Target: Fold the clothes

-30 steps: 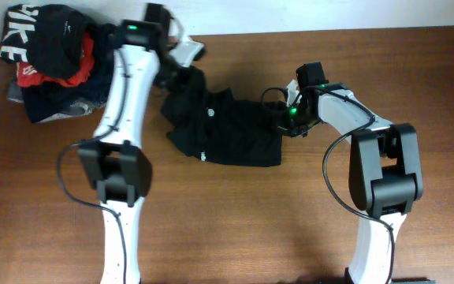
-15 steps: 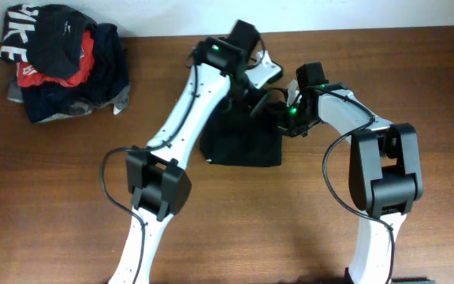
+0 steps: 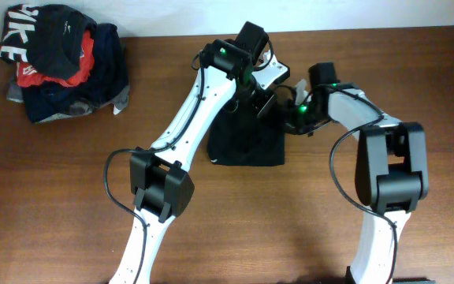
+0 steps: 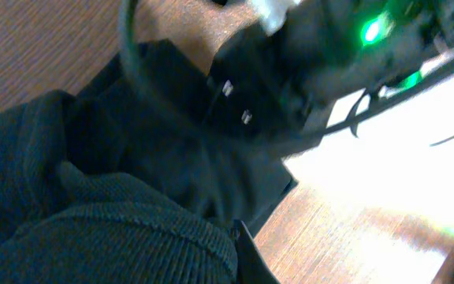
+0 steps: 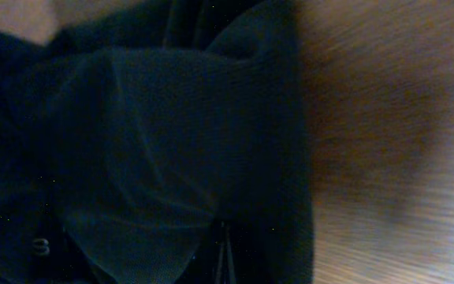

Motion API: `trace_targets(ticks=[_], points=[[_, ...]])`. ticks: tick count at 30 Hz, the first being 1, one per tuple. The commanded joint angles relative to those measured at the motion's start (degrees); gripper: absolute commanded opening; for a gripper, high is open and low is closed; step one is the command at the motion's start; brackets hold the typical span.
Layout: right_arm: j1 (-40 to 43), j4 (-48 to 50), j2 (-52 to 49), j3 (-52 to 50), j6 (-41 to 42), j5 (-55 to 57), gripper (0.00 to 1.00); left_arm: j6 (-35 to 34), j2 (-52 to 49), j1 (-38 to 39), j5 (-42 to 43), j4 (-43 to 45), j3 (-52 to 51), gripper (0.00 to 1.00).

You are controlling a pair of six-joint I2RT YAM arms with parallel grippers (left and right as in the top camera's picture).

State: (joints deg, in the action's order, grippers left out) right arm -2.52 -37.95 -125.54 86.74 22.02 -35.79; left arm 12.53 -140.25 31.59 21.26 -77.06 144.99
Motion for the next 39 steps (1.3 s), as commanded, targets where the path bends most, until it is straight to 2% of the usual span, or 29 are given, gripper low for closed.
trace_targets(ticks=[1,10,16,17,18,19,23,29,34,37,39], points=[[3.5,0.1,1.8,2.6,-0.3,-1.8,0.04,-0.8,2.3,0.3,1.5,0.3,1.2,0.01],[13.9,0.0,4.3,6.2,-0.3,-11.7,0.04,-1.4,2.3,1.6,1.5,1.7,1.2,0.01],[17.4,-0.8,4.3,6.2,-0.5,-11.8,0.04,-2.9,2.3,3.6,2.3,4.5,1.2,0.01],[17.7,-0.8,4.3,6.2,-0.5,-11.9,0.04,-2.9,2.3,4.2,2.6,5.1,1.2,0.11],[18.1,-0.8,4.3,6.2,-0.5,-11.9,0.04,-2.9,2.3,4.8,3.0,5.6,1.2,0.40],[18.3,-0.8,4.3,6.2,-0.5,-11.9,0.04,-2.9,2.3,5.4,3.2,6.2,1.2,0.99],[18.7,-1.1,4.3,6.2,-0.6,-11.8,0.04,-3.0,2.3,6.8,3.2,9.0,1.2,0.99],[18.6,-3.5,4.3,6.2,-2.4,-11.8,0.04,-9.5,2.7,2.5,3.0,11.5,6.5,0.99],[17.5,-5.7,4.3,6.2,-5.4,-12.0,0.04,-16.8,4.4,-8.1,3.0,11.5,14.9,0.99],[15.0,-6.4,4.3,6.2,-11.5,-15.0,0.04,-21.1,5.4,-15.6,3.9,11.4,18.1,0.99],[12.5,-6.4,4.3,6.2,-16.8,-16.7,0.08,-21.3,5.6,-20.2,6.8,11.4,18.7,0.99]])
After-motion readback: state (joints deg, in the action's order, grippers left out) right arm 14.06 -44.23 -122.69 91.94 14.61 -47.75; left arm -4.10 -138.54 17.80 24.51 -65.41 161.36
